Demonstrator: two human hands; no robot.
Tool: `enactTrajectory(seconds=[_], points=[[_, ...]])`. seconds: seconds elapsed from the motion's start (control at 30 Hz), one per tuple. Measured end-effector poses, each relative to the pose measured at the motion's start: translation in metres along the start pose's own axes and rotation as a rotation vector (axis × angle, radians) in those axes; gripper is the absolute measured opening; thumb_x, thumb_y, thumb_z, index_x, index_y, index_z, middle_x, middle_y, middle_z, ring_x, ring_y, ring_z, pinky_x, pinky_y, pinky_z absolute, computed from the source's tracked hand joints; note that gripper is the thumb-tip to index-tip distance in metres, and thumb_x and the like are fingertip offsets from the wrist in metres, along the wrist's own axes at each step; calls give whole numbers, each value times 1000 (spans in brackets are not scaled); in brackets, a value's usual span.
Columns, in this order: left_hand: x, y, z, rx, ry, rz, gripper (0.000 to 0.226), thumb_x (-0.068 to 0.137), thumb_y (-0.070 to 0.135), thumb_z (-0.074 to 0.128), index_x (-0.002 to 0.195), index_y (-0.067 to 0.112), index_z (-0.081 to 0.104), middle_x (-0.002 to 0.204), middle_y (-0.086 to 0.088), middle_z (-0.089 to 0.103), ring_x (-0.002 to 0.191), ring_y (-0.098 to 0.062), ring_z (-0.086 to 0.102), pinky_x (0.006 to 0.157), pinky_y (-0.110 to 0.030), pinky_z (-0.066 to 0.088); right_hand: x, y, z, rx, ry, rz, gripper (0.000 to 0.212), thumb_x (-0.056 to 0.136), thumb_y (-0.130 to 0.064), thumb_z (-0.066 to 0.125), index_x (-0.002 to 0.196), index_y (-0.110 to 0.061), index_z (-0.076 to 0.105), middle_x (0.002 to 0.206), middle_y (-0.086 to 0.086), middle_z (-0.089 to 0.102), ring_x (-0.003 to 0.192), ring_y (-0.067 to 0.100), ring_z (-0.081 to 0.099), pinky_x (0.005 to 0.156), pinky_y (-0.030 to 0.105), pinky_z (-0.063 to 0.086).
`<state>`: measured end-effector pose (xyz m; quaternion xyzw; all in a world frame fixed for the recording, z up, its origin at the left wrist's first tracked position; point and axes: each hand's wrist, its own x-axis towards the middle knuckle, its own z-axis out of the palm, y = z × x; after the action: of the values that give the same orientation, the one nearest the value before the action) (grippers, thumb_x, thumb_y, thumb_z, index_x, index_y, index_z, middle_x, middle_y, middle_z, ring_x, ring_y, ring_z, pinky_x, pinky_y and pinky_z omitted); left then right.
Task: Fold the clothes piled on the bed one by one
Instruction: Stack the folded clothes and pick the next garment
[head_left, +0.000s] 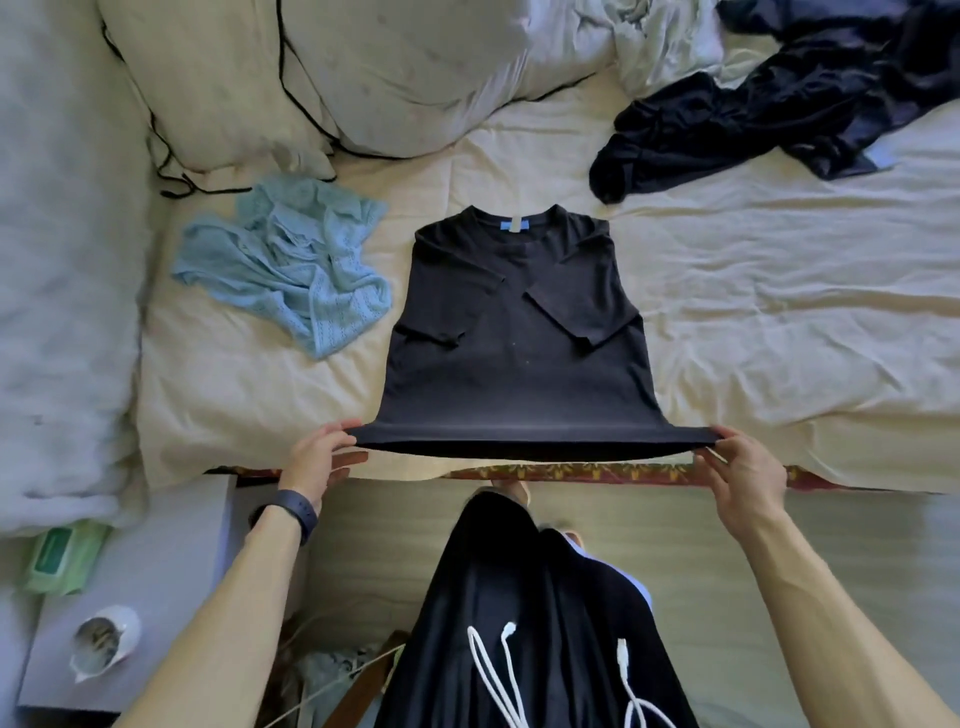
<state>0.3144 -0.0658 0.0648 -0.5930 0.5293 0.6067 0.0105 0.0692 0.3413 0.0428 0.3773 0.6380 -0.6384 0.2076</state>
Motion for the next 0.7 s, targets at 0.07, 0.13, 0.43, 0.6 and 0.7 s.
enactTrajectory(seconds=[0.07,0.13,0.43,0.6,0.7], points=[[16,30,-1,144,-86,65,29,87,1,66,100,27,73,84,7,74,79,-10,70,73,-29,46,14,-25,20,-125,-96,-97,31,92,7,54,112,-10,69,99,15,69,89,25,72,70,23,60],[39,60,2,336,-91,167,28,83,3,75,100,25,74,85,7,75,84,-12,66,75,-27,48,32,-47,43,-460,-165,-282,31,88,2,68,112,-19,69,101,11,71,90,24,72,81,32,59],[226,154,78,124,-45,205,15,92,18,72,106,15,67,100,1,69,91,-10,62,80,-27,48,159,-107,183,-888,-87,-506,12,94,-29,67,102,-23,73,103,0,67,96,22,66,86,32,46],[326,164,119,74,-14,197,18,93,37,70,103,22,67,106,0,71,96,-17,65,92,-36,48,242,-104,246,-935,-41,-592,18,99,-30,61,106,-15,69,107,6,64,99,22,59,88,31,42],[368,165,135,74,85,252,12,95,37,66,102,27,66,113,-5,70,108,-24,65,100,-40,51,278,-104,271,-806,-3,-533,15,97,-38,59,102,-25,61,98,-1,64,91,19,59,80,33,44]])
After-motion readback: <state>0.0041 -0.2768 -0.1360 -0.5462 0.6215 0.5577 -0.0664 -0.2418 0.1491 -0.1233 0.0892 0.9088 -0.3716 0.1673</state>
